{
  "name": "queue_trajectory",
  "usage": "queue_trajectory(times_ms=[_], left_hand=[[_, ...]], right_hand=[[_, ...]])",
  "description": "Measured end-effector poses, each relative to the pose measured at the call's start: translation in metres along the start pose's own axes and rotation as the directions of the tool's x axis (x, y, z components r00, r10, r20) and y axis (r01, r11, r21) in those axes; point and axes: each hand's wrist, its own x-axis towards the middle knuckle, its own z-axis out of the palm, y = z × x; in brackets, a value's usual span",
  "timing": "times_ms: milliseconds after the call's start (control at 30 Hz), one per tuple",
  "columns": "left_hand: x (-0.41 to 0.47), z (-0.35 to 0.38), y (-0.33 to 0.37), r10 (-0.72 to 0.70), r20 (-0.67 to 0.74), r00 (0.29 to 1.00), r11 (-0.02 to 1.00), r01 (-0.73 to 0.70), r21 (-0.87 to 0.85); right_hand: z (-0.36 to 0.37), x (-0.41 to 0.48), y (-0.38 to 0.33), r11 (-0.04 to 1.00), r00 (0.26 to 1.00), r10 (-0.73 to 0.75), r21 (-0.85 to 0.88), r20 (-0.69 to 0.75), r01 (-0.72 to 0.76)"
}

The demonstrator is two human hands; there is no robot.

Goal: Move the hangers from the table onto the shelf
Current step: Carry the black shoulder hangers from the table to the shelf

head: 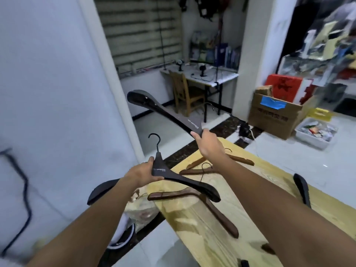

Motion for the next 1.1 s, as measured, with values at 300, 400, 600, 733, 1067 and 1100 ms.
queue_trajectory(times_ms=[300,400,600,733,1067,1100], left_hand=[[-0.15,0.016,-0.059,-0.325,-0.09,0.941,0.943,0.315,-0.106],[-0.205,0.021,-0.089,-0.446,-0.1,0.889,0.89,0.429,-0.156],[-0.323,0.031,-0.14,-0.665,-0.137,0.734,0.74,0.623,-0.255],[-0.402,0.045,-0.157,-0.782,-0.147,0.606,0.615,0.714,-0.334],[-0.59,0.095,-0.159,-0.953,-0.12,0.279,0.298,0.774,-0.558],[-0.607,0.101,-0.157,-0.962,-0.122,0.245,0.271,0.782,-0.562]], right_hand=[[0.057,-0.079,-0.084,0.964,0.944,-0.265,0.052,0.194,0.26],[0.08,-0.112,-0.125,0.926,0.888,-0.376,0.083,0.267,0.367],[0.122,-0.194,-0.2,0.819,0.731,-0.565,0.156,0.382,0.552],[0.146,-0.258,-0.238,0.732,0.611,-0.665,0.214,0.429,0.647],[0.186,-0.427,-0.303,0.528,0.255,-0.808,0.462,0.53,0.712],[0.189,-0.444,-0.307,0.503,0.21,-0.818,0.486,0.536,0.715]])
